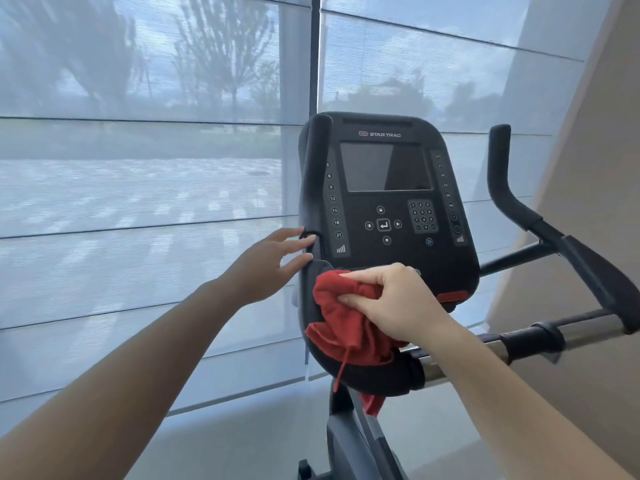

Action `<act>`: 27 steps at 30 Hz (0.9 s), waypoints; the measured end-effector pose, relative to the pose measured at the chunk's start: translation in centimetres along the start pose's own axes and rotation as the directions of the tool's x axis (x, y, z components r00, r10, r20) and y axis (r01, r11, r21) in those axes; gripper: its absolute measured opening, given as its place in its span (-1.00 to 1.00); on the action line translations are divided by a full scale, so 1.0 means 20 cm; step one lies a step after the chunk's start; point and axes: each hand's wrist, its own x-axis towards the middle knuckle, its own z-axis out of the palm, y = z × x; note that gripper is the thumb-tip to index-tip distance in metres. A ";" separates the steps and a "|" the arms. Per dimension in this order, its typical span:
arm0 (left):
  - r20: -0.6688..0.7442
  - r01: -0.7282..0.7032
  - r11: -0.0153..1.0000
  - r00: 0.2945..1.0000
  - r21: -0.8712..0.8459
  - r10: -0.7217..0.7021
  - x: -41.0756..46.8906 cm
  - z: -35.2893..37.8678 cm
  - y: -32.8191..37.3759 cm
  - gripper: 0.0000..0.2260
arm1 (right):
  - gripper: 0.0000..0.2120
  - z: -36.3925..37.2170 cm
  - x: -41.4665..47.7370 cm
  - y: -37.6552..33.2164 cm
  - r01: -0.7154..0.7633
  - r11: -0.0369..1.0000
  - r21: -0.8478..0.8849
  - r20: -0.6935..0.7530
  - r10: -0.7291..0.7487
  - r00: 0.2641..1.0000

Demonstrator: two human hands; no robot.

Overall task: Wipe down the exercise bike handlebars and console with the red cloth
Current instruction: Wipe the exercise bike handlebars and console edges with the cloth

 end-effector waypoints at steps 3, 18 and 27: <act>-0.009 0.016 1.000 1.000 -0.023 -0.016 -0.01 0.00 0.01 -0.65 | -0.78 0.00 0.02 0.00 0.006 1.000 -0.015 0.004 -0.006 1.000; -0.001 0.023 1.000 1.000 -0.010 -0.023 -0.02 0.01 0.02 -0.65 | -0.82 -0.03 0.00 0.06 0.028 0.998 -0.050 0.058 -0.025 0.998; 0.006 0.005 0.999 1.000 0.048 -0.005 -0.06 -0.01 0.02 -0.61 | -0.92 -0.14 0.19 0.14 -0.145 0.944 0.296 -0.187 0.207 0.960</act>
